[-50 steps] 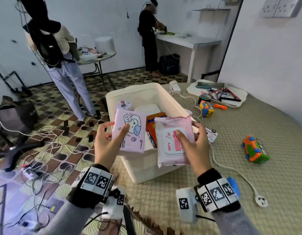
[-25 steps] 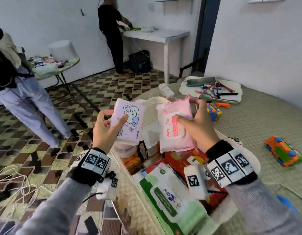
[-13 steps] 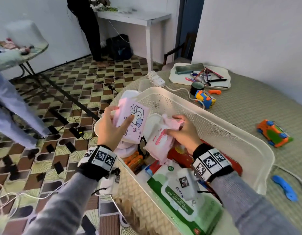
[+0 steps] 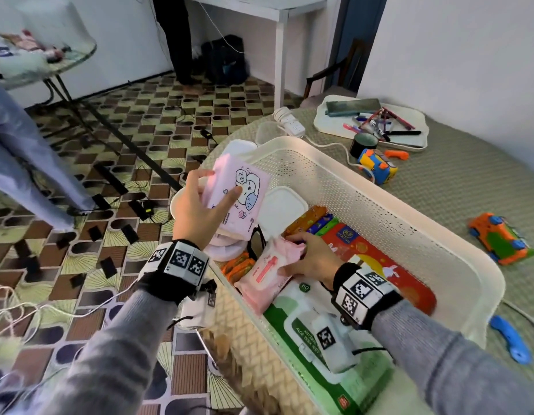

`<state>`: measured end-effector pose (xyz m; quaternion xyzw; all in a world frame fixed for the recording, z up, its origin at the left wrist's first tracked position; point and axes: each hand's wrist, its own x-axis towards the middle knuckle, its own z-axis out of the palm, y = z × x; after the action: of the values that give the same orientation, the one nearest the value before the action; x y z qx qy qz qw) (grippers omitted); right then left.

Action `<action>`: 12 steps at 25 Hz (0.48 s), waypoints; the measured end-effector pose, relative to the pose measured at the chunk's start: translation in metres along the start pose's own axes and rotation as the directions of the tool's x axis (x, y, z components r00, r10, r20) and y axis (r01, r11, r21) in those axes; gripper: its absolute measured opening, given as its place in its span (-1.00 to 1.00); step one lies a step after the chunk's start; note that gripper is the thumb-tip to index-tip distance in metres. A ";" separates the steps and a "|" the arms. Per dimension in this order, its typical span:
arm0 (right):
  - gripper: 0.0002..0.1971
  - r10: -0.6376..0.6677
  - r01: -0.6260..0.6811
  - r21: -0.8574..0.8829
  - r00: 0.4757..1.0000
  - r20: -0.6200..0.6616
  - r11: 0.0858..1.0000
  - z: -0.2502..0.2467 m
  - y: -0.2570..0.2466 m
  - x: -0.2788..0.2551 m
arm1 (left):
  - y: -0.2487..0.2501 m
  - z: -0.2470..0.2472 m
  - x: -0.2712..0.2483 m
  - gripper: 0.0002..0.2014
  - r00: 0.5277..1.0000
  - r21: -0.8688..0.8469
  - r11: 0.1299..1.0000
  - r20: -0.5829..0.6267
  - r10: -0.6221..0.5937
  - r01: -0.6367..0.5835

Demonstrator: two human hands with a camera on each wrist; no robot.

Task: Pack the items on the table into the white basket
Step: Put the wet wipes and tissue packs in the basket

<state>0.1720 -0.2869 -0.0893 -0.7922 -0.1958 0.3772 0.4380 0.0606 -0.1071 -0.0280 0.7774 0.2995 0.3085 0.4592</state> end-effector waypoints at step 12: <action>-0.48 -0.292 0.256 -0.919 0.942 0.167 0.301 0.020 -0.011 -0.019 | -0.005 -0.001 0.001 -0.54 0.998 -0.042 0.999 0.061 0.007 -0.004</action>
<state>0.1446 -0.2820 -0.0785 -0.8595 -0.4991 0.1063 -0.0284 0.0596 -0.1036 -0.0320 0.7775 0.2764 0.2919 0.4836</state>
